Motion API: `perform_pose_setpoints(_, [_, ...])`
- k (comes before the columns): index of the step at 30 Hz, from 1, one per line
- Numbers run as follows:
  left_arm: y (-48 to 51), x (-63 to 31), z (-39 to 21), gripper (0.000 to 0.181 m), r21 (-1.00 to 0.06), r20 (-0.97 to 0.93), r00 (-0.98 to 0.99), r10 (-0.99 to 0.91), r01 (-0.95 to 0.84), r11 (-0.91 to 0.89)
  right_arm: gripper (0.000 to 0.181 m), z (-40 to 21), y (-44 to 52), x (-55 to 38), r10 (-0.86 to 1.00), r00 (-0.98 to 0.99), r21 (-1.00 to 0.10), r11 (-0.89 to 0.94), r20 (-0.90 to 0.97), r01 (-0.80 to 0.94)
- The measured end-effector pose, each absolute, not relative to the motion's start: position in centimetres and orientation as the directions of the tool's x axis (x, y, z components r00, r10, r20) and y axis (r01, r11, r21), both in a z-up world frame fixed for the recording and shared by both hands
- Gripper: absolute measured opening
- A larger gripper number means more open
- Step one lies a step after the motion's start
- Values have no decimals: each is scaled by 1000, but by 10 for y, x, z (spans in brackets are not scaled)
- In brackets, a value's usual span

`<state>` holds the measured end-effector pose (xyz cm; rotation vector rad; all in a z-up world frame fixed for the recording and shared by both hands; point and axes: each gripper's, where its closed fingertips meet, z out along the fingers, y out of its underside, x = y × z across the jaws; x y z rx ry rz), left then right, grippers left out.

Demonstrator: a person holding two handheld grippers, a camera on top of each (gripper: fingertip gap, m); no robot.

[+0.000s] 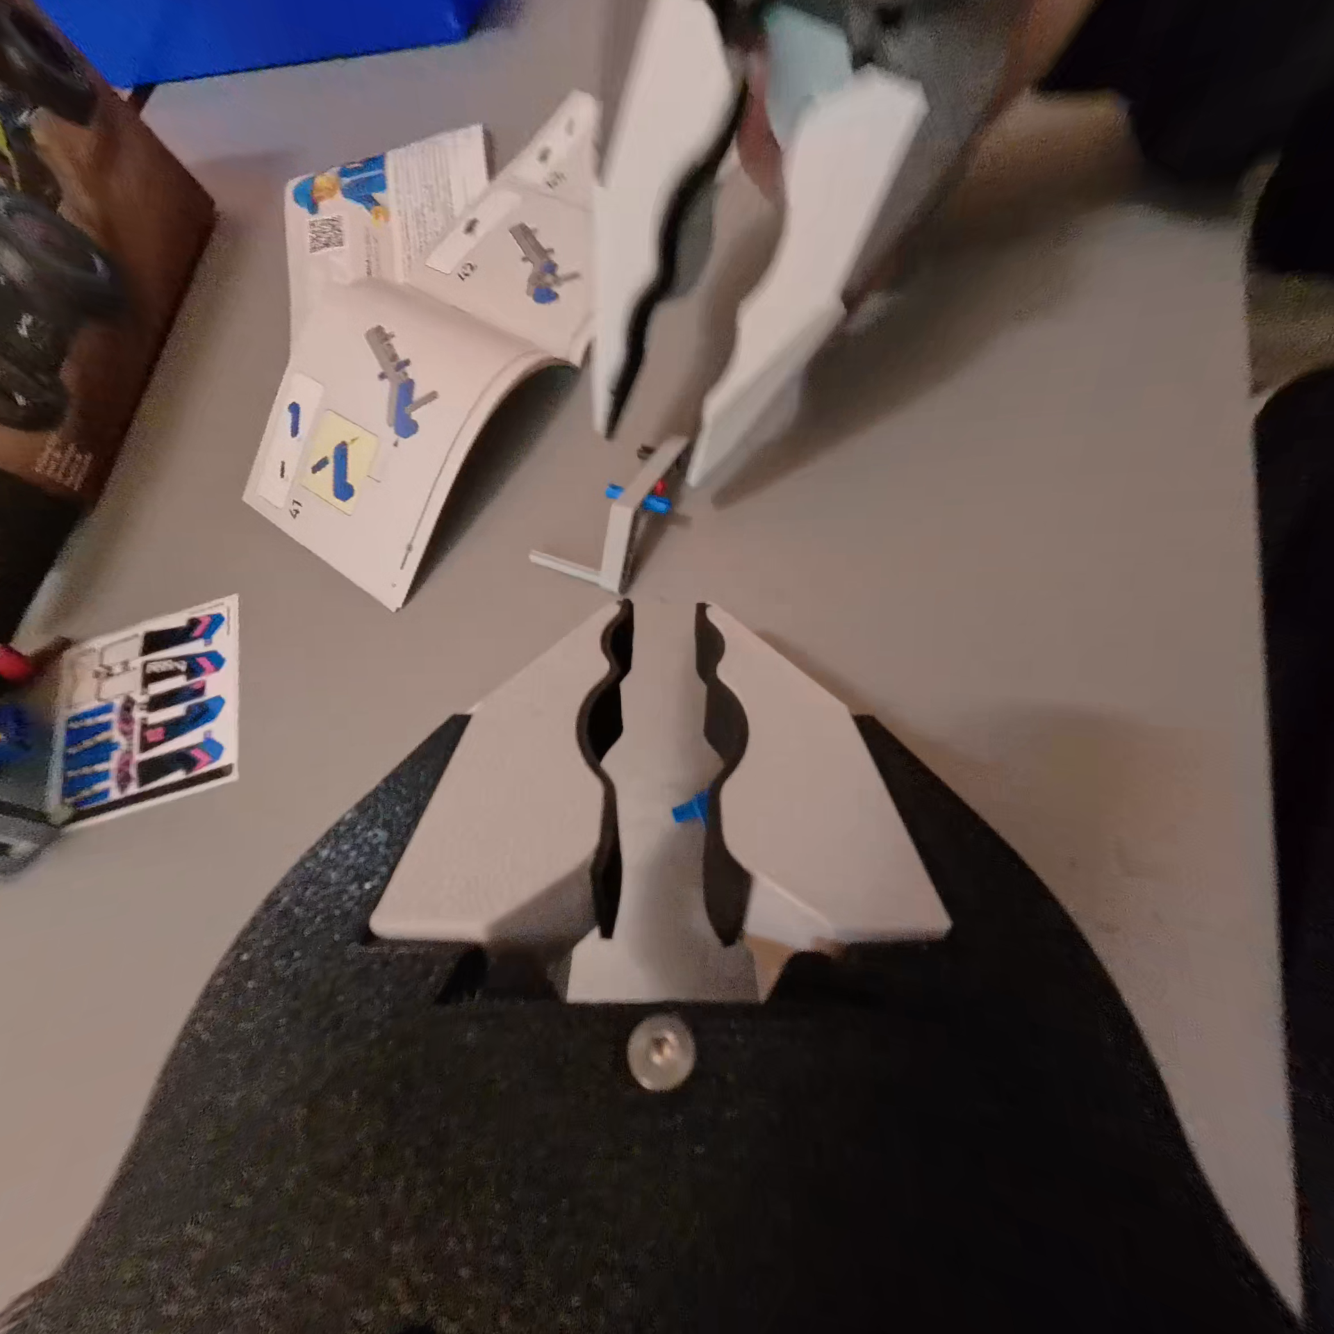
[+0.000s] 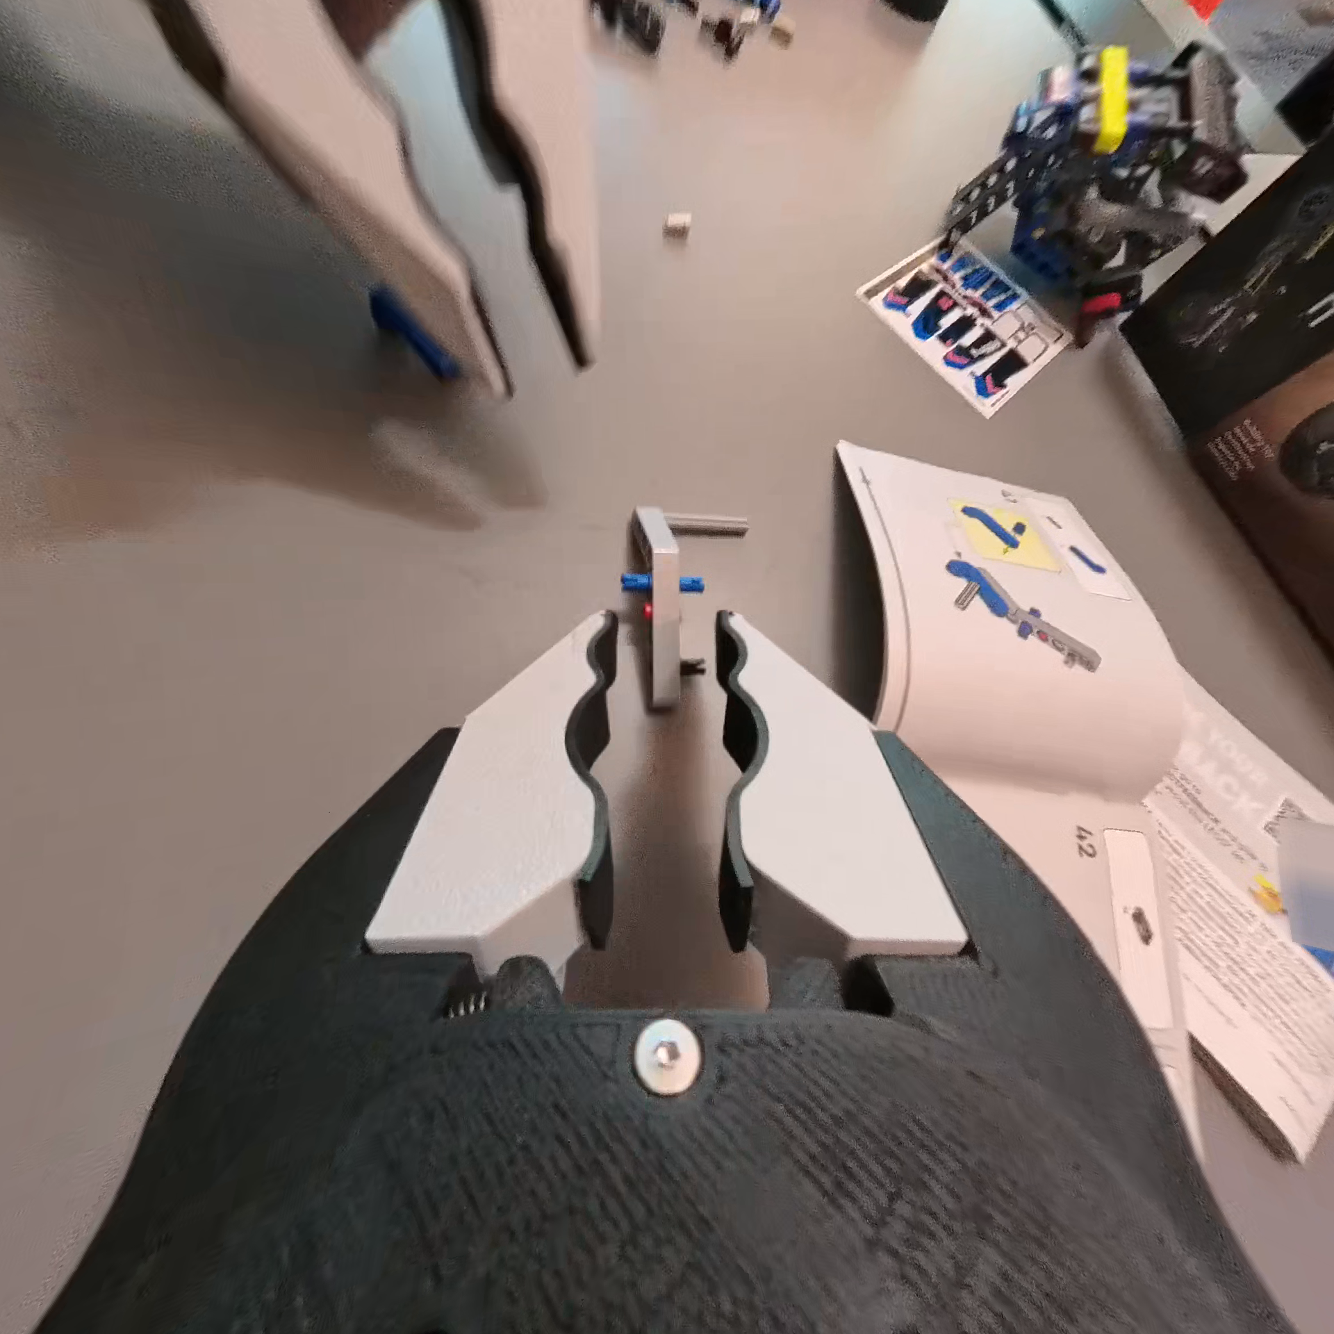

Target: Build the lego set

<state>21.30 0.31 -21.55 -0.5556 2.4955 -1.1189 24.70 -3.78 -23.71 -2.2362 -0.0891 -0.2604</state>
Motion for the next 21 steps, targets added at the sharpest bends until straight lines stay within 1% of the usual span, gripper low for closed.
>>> perform_pose_setpoints(1, [2,217,-212,14,-782,-115,-857,-502,-234,578,19,-241,-39,249,-20,967,-741,-646,255,182])
perform_pose_setpoints(3, [-3,222,-210,15,-795,-73,-864,-499,-252,552,11,-243,-35,246,8,953,-730,-640,302,237])
perform_pose_setpoints(4, [-5,225,-212,17,-794,-72,-867,-492,-249,555,7,-241,-33,245,10,945,-731,-632,326,259])
perform_pose_setpoints(5, [-7,228,-215,18,-786,-82,-871,-485,-243,568,6,-239,-32,247,-4,931,-724,-629,366,282])
perform_pose_setpoints(7, [-10,231,-222,20,-759,-127,-878,-462,-214,615,6,-235,-30,244,36,879,-684,-613,475,395])
perform_pose_setpoints(9, [-12,233,-225,20,-728,-224,-878,-424,-138,671,6,-227,-29,241,61,790,-615,-592,611,521])
perform_pose_setpoints(10, [-12,234,-225,19,-705,-283,-872,-400,-93,703,6,-224,-28,238,76,747,-581,-579,660,572])
perform_pose_setpoints(11, [-12,232,-227,18,-674,-328,-874,-358,-50,737,6,-222,-28,237,73,729,-568,-575,681,588])
perform_pose_setpoints(13, [-11,231,-228,15,-612,-411,-863,-294,22,791,6,-221,-29,233,70,746,-590,-565,663,577])
perform_pose_setpoints(14, [-11,231,-225,7,-587,-458,-847,-268,62,807,6,-219,-29,231,61,756,-609,-553,652,569])
perform_pose_setpoints(16, [-11,231,-219,0,-546,-546,-809,-218,147,825,6,-213,-30,231,21,778,-654,-527,628,542])
perform_pose_setpoints(18, [-10,231,-219,0,-501,-607,-775,-175,203,841,6,-209,-30,231,-2,798,-692,-498,603,522])
perform_pose_setpoints(21, [-9,228,-224,0,-451,-655,-747,-118,261,853,6,-201,-30,229,-7,785,-701,-456,619,548])
